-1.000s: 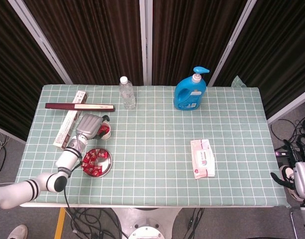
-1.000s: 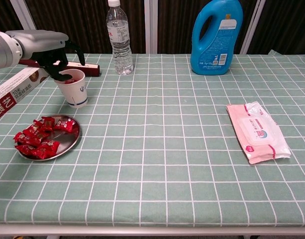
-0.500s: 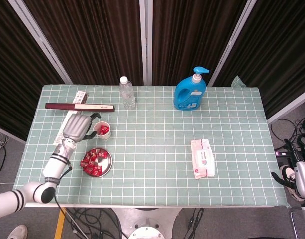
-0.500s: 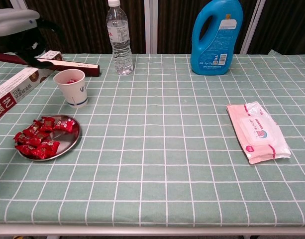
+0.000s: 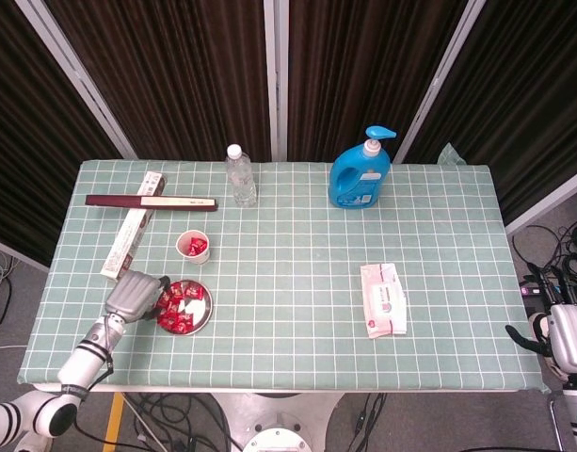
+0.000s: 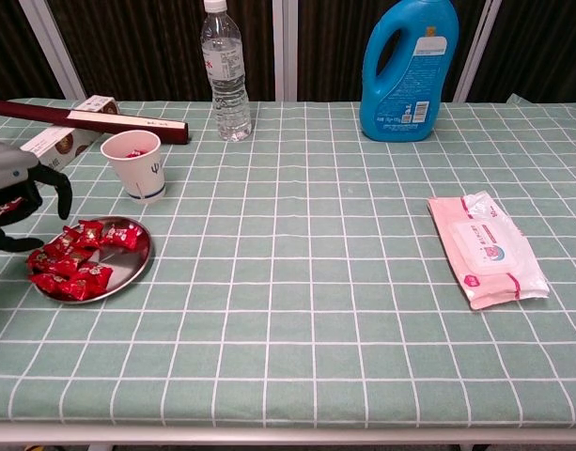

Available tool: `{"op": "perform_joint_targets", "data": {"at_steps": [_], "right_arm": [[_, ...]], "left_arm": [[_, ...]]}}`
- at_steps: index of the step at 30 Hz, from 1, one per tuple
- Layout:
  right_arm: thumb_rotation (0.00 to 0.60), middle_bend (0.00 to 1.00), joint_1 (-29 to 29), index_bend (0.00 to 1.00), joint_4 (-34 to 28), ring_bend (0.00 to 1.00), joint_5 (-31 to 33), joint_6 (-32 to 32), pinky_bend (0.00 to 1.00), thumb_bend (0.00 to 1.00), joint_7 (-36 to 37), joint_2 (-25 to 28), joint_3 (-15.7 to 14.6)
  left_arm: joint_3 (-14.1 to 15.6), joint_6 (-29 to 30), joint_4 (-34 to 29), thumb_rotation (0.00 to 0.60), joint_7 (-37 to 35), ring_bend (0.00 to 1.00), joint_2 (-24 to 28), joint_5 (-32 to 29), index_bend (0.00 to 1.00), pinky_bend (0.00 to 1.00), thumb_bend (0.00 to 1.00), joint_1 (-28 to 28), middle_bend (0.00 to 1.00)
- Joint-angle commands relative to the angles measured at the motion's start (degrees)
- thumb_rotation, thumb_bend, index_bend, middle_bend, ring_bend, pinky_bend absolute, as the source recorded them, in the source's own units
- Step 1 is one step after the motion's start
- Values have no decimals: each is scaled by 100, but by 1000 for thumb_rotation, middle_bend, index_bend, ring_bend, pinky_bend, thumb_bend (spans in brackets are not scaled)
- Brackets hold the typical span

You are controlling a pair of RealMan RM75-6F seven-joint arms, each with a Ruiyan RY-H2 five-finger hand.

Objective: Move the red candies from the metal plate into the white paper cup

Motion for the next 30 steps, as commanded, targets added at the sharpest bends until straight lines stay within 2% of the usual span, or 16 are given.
{"op": "perform_joint_targets", "data": {"at_steps": [1, 12, 30], "right_arm": [[600, 228, 1, 15, -6, 37, 3, 0, 424, 83, -10, 1, 0], [600, 228, 1, 15, -51, 37, 31, -1, 424, 82, -63, 13, 1], [600, 228, -37, 15, -82, 37, 96, 27, 425, 82, -78, 49, 8]], "left_arm": [[71, -73, 131, 600, 61, 932, -118, 125, 488, 1000, 279, 24, 888], [-11, -168, 652, 600, 137, 932, -444, 290, 488, 1000, 278, 38, 888], [-117, -468, 851, 600, -48, 932, -746, 567, 489, 1000, 271, -94, 889]]}}
